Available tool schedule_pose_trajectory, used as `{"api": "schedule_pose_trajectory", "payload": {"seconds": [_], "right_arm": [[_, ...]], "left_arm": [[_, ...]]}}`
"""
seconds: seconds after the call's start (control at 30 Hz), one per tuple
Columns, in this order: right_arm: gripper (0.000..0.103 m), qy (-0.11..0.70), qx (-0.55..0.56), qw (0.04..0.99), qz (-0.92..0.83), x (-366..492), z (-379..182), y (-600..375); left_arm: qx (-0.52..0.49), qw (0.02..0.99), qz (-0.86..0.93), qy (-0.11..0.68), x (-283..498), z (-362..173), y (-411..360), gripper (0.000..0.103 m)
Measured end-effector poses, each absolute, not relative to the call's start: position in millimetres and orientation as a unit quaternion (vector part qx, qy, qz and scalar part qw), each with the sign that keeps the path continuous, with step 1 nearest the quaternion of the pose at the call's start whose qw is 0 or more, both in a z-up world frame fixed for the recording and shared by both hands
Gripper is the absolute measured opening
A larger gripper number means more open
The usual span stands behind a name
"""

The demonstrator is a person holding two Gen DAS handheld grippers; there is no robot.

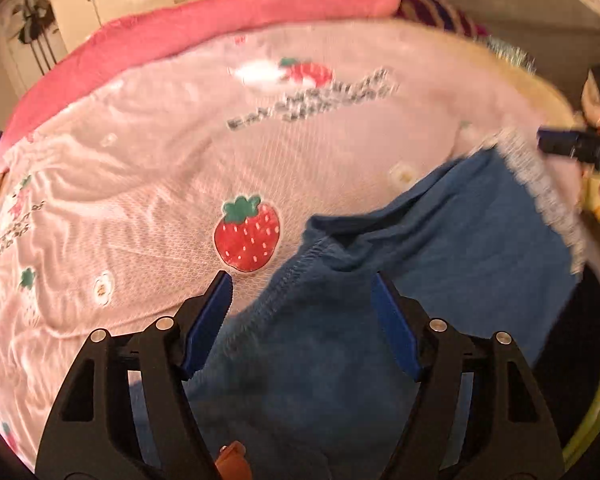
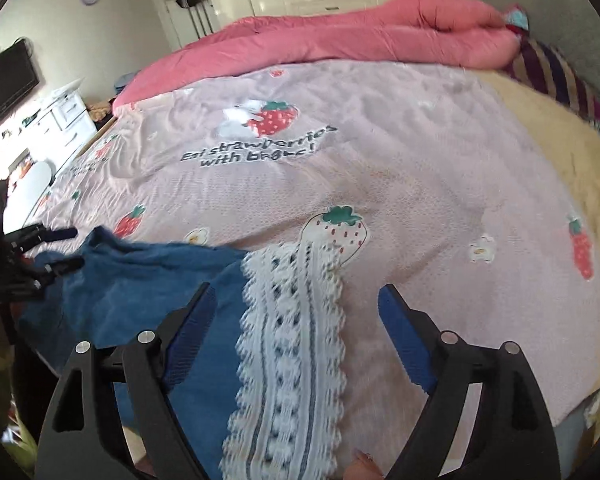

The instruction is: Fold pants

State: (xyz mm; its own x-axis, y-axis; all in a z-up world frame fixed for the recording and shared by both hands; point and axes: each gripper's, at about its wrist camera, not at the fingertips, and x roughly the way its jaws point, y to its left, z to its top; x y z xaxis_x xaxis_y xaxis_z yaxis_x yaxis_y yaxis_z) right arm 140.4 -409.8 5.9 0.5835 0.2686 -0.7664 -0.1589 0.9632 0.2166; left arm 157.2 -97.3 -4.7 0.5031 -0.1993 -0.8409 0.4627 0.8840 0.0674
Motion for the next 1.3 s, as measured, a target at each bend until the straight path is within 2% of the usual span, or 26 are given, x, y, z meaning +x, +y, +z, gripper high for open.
{"api": "schedule_pose_trajectory", "payload": {"seconds": [0.03,0.07,0.1,0.13,0.17,0.2,0.27,0.4,0.5,0.57,0.6,0.63,0.67,0.7,0.77,0.87,1.0,1.07,1.3], "right_arm": [[0.082,0.445,0.077,0.884,0.121,148.3,2.5,-411.7],[0.082,0.449,0.092,0.88,0.122,154.5,-1.0,-414.7],[0.079,0.454,0.104,0.876,0.126,158.5,-4.2,-414.9],[0.074,0.459,0.114,0.871,0.134,163.3,-7.4,-415.1],[0.049,0.466,0.122,0.864,0.145,169.1,-12.7,-414.9],[0.024,0.472,0.124,0.86,0.147,171.9,-16.4,-413.3],[0.015,0.472,0.104,0.865,0.137,174.9,-18.9,-413.1],[0.015,0.456,0.083,0.877,0.127,171.7,-20.2,-410.3],[0.016,0.459,0.024,0.881,0.111,174.9,-34.0,-394.9],[0.021,0.456,0.005,0.883,0.108,174.7,-37.3,-390.0],[0.029,0.455,-0.004,0.885,0.099,173.9,-36.8,-390.8],[0.034,0.453,-0.01,0.887,0.09,173.0,-34.8,-392.5],[0.045,0.452,-0.011,0.888,0.085,172.2,-32.9,-394.2],[0.05,0.447,-0.004,0.891,0.083,168.9,-27.4,-398.0],[0.052,0.426,0.015,0.899,0.097,157.9,-14.3,-402.9],[0.063,0.387,0.01,0.914,0.123,127.3,7.1,-397.3],[0.068,0.386,-0.01,0.909,0.158,99.1,12.4,-376.3],[0.07,0.396,-0.016,0.901,0.178,91.1,9.1,-365.0],[0.073,0.436,-0.033,0.875,0.209,68.5,-11.2,-335.2]], "left_arm": [[0.145,0.853,-0.192,0.463,162.4,-8.6,-97.6,0.06],[0.139,0.849,-0.197,0.47,168.6,-14.1,-98.6,0.048],[0.127,0.848,-0.203,0.473,172.4,-16.3,-97.6,0.041],[0.112,0.846,-0.21,0.478,177.3,-18.4,-97.0,0.025],[0.103,0.844,-0.214,0.481,180.6,-19.8,-96.4,0.015],[0.096,0.841,-0.218,0.486,185.7,-22.1,-96.2,0.012],[0.084,0.839,-0.213,0.494,194.8,-23.6,-94.5,0.011],[0.044,0.837,-0.218,0.5,212.3,-21.7,-88.0,0.011],[0.074,0.833,-0.205,0.508,212.8,-37.2,-96.0,0.012],[0.091,0.838,-0.199,0.499,210.1,-42.4,-99.5,0.015],[0.092,0.844,-0.193,0.493,208.1,-42.1,-98.8,0.017],[0.096,0.849,-0.184,0.486,206.3,-41.4,-98.1,0.025],[0.1,0.853,-0.175,0.481,205.5,-40.6,-96.9,0.036],[0.106,0.86,-0.16,0.473,203.2,-39.0,-95.6,0.04],[0.1,0.868,-0.154,0.46,197.8,-32.8,-92.9,0.041],[0.108,0.889,-0.129,0.425,181.0,-17.4,-94.7,0.041],[0.108,0.907,-0.124,0.387,158.9,6.8,-100.2,0.048],[0.111,0.91,-0.13,0.377,146.5,16.8,-105.3,0.057],[0.135,0.911,-0.142,0.363,111.1,25.5,-127.4,0.065]]}}
